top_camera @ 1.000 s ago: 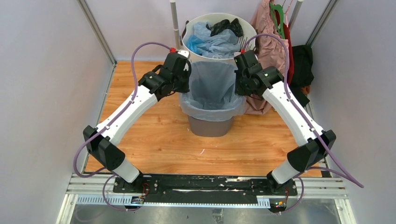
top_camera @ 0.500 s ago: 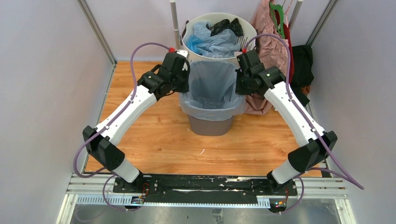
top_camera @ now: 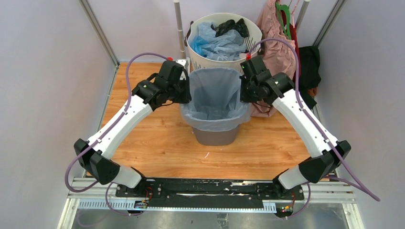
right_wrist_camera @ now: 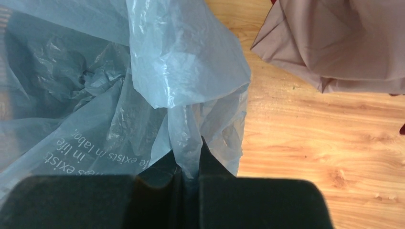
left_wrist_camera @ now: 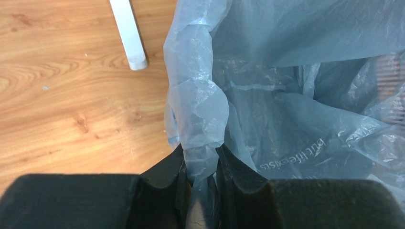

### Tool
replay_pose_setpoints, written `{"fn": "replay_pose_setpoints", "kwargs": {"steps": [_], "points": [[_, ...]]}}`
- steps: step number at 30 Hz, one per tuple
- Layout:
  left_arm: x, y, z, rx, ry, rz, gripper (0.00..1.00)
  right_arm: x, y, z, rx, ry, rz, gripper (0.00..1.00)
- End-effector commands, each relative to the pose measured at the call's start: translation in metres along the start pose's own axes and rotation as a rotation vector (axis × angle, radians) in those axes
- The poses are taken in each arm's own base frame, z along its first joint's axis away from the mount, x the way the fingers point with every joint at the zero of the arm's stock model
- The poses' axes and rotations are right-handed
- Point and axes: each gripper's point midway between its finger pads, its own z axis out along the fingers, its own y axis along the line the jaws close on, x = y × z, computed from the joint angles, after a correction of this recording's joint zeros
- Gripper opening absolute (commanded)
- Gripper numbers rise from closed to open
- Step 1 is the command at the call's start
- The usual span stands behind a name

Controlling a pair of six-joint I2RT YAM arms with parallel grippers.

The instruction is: Put the trash bags into the trash bin

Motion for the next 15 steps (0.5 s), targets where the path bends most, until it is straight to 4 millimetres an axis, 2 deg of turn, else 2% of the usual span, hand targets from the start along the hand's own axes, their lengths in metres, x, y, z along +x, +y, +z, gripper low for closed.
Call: {"fn": "replay_pose_setpoints", "kwargs": {"steps": [1, 4, 7, 8, 9, 11, 12, 14, 15], "points": [[0.015, -0.027, -0.022, 0.146, 0.056, 0.006, 0.25, 0.013, 0.021, -0.029, -0.088, 0.005, -0.023, 0.00], [0.020, -0.030, -0.028, 0.153, 0.063, 0.016, 0.25, 0.022, 0.023, -0.034, -0.088, 0.011, -0.023, 0.00], [0.025, -0.029, -0.031, 0.148, 0.067, 0.019, 0.26, 0.031, 0.022, -0.028, -0.084, 0.021, -0.017, 0.00], [0.026, -0.028, -0.031, 0.145, 0.067, 0.017, 0.31, 0.035, 0.020, -0.025, -0.079, 0.031, -0.016, 0.00], [0.028, -0.026, -0.030, 0.137, 0.069, 0.018, 0.42, 0.036, 0.020, -0.023, -0.077, 0.032, -0.016, 0.04], [0.031, -0.020, -0.029, 0.113, 0.066, 0.026, 0.61, 0.037, 0.018, -0.021, -0.066, 0.028, -0.018, 0.34], [0.030, -0.017, -0.029, 0.101, 0.059, 0.028, 0.72, 0.035, 0.016, -0.022, -0.057, 0.017, -0.019, 0.43], [0.027, -0.017, -0.033, 0.104, 0.043, 0.039, 0.85, 0.028, 0.012, -0.025, -0.043, -0.011, -0.023, 0.58], [0.022, -0.016, -0.036, 0.098, 0.027, 0.046, 0.97, 0.025, 0.011, -0.027, -0.037, -0.022, -0.028, 0.63]]}}
